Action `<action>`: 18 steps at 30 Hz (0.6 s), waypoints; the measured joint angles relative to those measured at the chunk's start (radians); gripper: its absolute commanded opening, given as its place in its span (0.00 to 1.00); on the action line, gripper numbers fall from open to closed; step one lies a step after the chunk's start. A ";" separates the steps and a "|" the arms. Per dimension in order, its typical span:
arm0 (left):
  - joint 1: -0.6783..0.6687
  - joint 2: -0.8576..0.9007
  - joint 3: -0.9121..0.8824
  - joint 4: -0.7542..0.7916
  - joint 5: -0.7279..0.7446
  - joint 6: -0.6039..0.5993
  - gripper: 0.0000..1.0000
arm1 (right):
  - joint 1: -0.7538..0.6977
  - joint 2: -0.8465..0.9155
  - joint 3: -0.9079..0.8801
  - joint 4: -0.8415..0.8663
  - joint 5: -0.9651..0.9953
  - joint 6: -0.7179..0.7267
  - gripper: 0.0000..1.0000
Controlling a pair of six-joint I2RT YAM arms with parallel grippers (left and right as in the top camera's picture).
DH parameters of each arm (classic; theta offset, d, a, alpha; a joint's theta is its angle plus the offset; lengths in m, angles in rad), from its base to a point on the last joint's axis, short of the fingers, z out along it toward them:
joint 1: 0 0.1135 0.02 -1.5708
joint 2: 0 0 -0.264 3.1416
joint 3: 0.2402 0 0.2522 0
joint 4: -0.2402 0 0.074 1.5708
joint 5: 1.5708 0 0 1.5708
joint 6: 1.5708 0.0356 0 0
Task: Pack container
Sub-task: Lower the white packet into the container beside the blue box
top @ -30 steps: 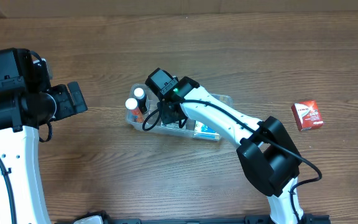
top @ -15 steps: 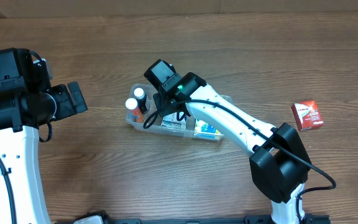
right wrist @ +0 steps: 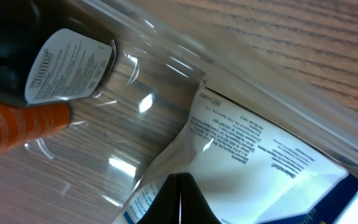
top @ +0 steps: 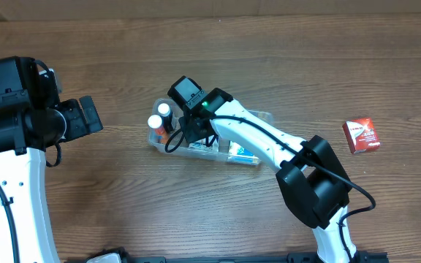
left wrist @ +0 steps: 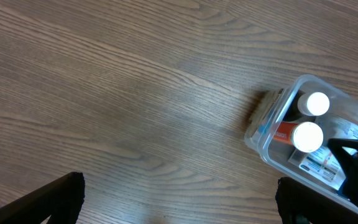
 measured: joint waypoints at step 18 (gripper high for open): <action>0.000 0.000 0.000 -0.004 0.000 0.000 1.00 | 0.000 0.043 0.006 -0.001 -0.004 0.000 0.04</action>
